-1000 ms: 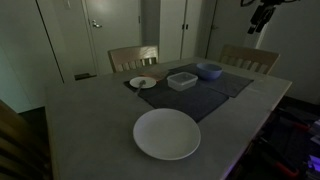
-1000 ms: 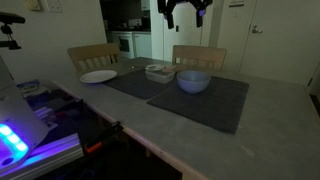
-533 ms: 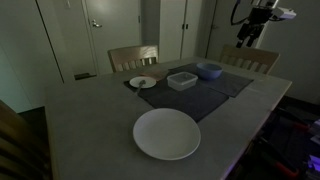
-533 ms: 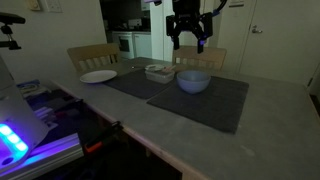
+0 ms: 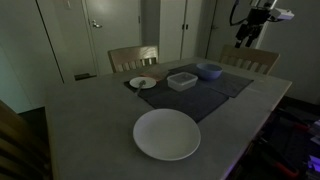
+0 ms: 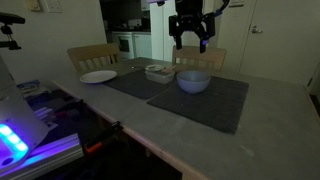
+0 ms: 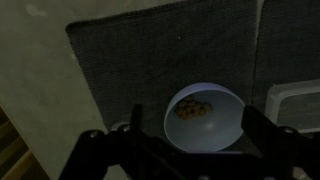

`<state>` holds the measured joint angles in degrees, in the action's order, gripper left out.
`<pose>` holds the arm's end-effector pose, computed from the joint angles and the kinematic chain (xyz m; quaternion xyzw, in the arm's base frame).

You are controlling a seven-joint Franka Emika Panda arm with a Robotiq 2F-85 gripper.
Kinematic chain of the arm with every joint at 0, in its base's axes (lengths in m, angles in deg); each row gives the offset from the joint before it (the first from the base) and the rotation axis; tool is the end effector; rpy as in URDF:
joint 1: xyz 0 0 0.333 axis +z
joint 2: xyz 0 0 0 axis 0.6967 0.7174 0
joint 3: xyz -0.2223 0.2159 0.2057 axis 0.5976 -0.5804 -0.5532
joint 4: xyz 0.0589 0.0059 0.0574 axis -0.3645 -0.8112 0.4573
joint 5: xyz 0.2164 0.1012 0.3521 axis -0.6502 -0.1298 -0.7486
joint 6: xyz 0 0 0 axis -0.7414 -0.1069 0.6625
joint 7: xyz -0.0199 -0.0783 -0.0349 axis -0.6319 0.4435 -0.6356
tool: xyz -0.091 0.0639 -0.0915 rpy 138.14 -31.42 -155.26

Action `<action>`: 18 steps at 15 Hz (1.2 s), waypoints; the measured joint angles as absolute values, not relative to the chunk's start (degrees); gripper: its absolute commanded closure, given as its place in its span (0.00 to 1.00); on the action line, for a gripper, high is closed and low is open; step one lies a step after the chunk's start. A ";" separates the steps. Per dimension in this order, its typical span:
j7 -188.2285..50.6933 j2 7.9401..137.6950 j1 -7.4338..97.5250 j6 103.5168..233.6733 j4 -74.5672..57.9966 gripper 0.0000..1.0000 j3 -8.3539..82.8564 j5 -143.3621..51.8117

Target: Pour the contents in the blue bowl into the clear bowl

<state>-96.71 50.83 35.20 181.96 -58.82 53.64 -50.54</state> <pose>0.4379 -0.2449 0.3309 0.9936 -0.0653 0.0910 0.0155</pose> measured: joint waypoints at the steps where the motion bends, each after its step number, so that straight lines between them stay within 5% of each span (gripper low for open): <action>1: -96.20 50.97 35.19 182.02 -58.30 0.00 53.27 -50.36; 18: -101.01 76.90 26.71 170.88 -35.00 0.00 44.59 -58.13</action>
